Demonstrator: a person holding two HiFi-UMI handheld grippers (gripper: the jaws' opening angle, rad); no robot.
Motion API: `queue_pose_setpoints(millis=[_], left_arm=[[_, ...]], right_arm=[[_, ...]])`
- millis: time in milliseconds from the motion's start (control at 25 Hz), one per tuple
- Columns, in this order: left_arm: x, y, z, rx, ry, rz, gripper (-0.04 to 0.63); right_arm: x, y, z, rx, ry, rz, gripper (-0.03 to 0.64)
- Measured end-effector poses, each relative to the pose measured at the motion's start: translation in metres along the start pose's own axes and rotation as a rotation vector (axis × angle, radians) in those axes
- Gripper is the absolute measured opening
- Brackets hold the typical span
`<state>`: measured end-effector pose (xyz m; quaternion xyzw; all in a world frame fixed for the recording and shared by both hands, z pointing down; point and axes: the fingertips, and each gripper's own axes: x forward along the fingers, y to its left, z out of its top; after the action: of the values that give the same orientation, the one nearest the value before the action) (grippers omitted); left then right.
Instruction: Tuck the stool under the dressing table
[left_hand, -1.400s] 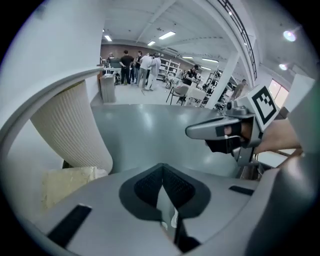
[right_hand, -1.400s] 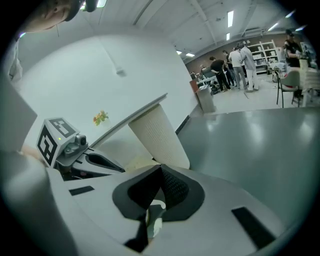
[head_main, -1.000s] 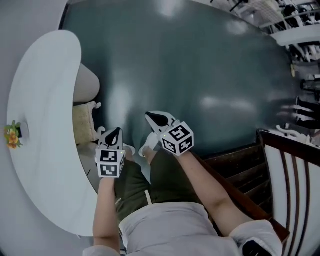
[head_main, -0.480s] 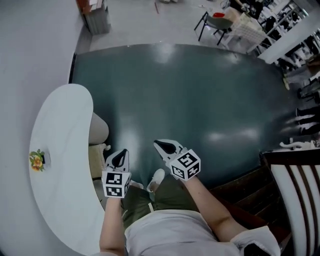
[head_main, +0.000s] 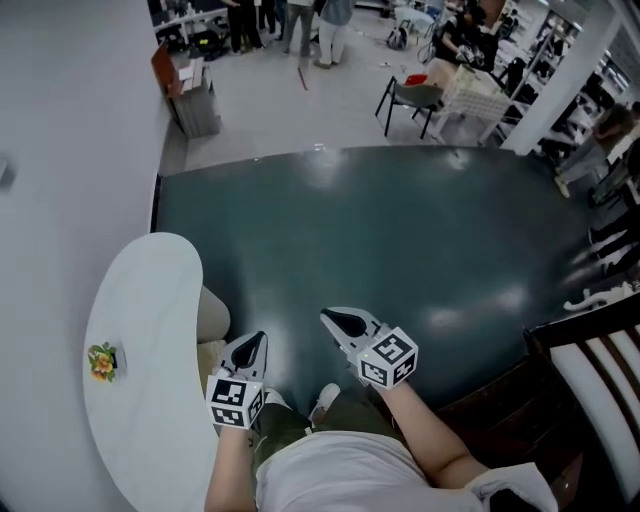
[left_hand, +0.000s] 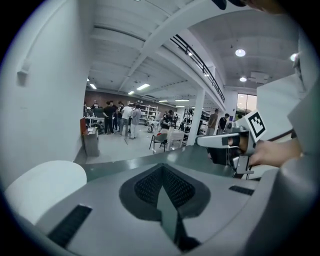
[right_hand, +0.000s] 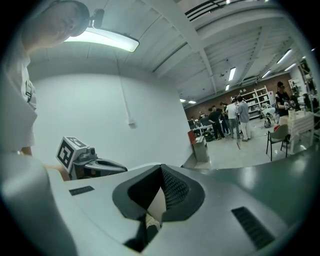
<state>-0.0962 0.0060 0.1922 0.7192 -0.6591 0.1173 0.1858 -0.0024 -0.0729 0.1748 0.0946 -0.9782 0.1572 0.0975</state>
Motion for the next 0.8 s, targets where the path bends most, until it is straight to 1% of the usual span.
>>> queue_pose_setpoints(millis=[120,360,680,800], left_arm=[[-0.008,-0.003,0.028,0.01,-0.058,-0.026,0.002],[-0.017,0.001,0.075,0.061,-0.156,-0.061,0.002],[-0.023,0.005,0.104,0.129,-0.193,-0.07,0.003],[-0.025,-0.001,0.111,0.155,-0.22,-0.104,0.003]], right_arm=[[-0.009,0.009,0.02,-0.018,-0.027,0.0,0.008],[-0.017,0.023,0.048,-0.055,-0.068,-0.011,0.008],[-0.027,0.038,0.078,-0.174,-0.121,-0.051,0.008],[-0.031,0.04,0.085,-0.216,-0.131,-0.078,0.009]])
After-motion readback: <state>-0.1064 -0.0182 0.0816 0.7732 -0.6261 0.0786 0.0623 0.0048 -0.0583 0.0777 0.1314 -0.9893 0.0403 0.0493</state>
